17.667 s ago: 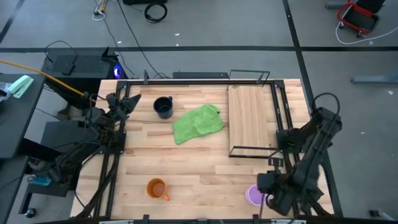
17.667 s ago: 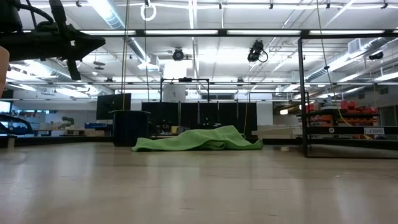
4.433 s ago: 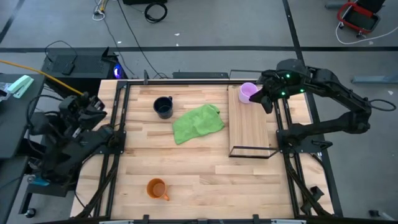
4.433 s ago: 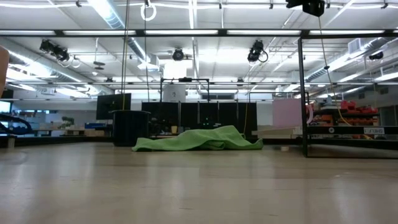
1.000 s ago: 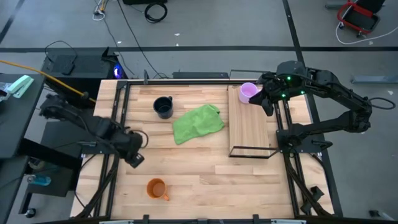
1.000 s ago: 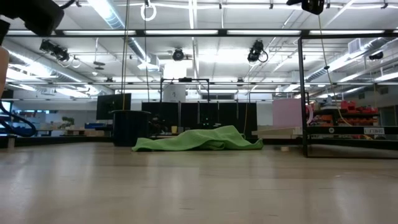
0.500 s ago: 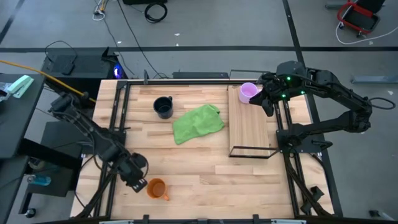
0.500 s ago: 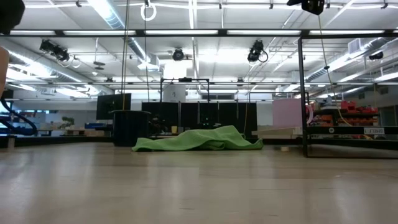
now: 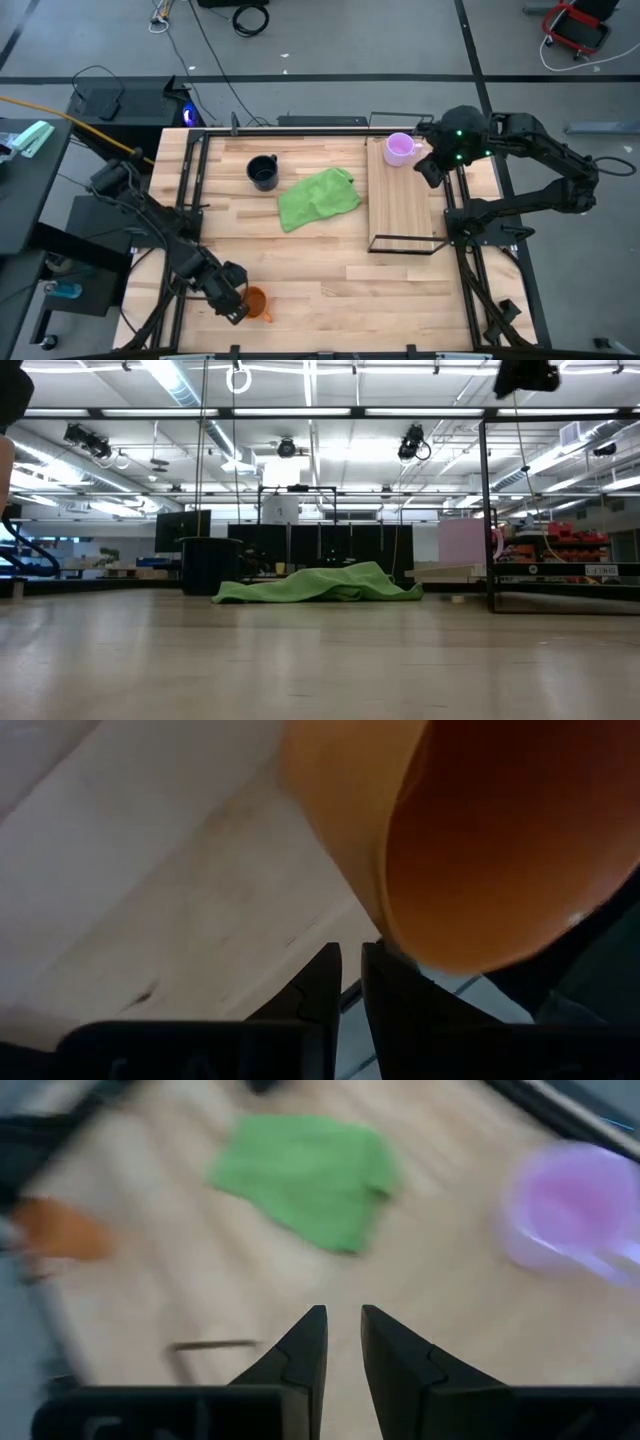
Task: Stack small to large cups/mugs on shelf
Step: Move the shelf to the center
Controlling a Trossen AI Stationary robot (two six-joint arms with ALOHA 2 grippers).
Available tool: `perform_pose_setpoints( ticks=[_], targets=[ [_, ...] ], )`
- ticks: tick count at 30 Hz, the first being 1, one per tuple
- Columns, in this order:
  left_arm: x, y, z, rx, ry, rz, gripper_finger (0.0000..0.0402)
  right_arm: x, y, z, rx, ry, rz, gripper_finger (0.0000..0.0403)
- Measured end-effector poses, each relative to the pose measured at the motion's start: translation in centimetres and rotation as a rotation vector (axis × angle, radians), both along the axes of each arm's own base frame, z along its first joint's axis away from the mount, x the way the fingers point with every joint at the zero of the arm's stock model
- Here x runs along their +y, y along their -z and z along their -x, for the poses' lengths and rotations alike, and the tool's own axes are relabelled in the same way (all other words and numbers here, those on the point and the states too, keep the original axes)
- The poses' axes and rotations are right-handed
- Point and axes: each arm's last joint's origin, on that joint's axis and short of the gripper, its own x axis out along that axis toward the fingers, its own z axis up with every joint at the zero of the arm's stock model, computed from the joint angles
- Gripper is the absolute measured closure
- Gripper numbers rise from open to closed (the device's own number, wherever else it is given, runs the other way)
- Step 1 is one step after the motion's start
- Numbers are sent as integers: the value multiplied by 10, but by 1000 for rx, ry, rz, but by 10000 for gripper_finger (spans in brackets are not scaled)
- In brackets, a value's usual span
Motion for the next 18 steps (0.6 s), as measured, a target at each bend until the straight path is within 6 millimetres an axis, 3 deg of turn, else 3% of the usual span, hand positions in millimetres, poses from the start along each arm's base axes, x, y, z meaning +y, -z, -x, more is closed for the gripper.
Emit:
perform_pose_setpoints(
  ticks=[8, 18],
  targets=[
    [0, 0, -1, -15, -6, -12, 349, -12, 19, 9, 152, 296, 30, 329],
    [1, 0, -1, -38, 0, -31, 349, -45, 95, 11, 298, 413, -181, 329]
  ],
)
